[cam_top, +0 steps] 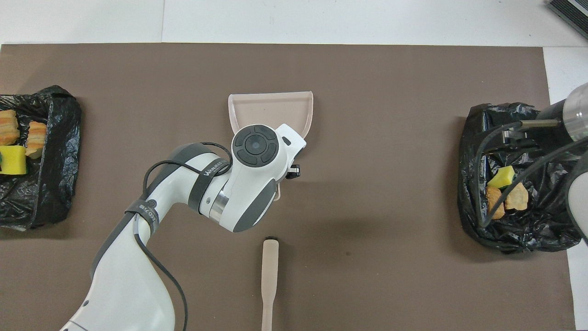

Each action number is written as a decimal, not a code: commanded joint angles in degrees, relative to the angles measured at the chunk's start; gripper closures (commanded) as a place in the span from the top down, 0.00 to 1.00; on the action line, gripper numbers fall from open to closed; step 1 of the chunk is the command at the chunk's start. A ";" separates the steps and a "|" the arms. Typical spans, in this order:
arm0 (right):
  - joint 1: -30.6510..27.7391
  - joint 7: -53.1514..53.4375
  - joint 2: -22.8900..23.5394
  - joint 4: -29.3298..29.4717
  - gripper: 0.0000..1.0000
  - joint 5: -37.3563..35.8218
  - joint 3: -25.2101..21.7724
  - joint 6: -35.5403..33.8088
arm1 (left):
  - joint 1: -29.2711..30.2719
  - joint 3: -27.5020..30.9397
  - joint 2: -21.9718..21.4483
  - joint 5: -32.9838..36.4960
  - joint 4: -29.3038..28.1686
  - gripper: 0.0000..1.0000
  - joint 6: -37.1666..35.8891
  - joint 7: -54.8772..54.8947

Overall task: Sweep and dump trash in bin
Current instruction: 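Lower the dustpan onto the mat and open the left gripper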

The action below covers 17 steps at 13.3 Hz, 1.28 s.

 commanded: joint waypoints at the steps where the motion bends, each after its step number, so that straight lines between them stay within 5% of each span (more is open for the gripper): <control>1: -1.27 -2.68 -1.04 -1.07 1.00 1.35 0.81 -0.15 | 1.30 1.24 0.32 -1.53 1.49 1.00 0.18 -2.69; 6: -1.62 -2.33 -1.03 -1.07 1.00 1.36 0.72 -0.24 | 7.70 1.85 -4.96 -1.19 2.19 1.00 -4.39 0.81; 17: -1.36 -1.72 -1.47 -1.69 1.00 1.18 0.72 0.37 | 28.70 1.94 -11.81 -0.83 5.62 1.00 -15.99 34.28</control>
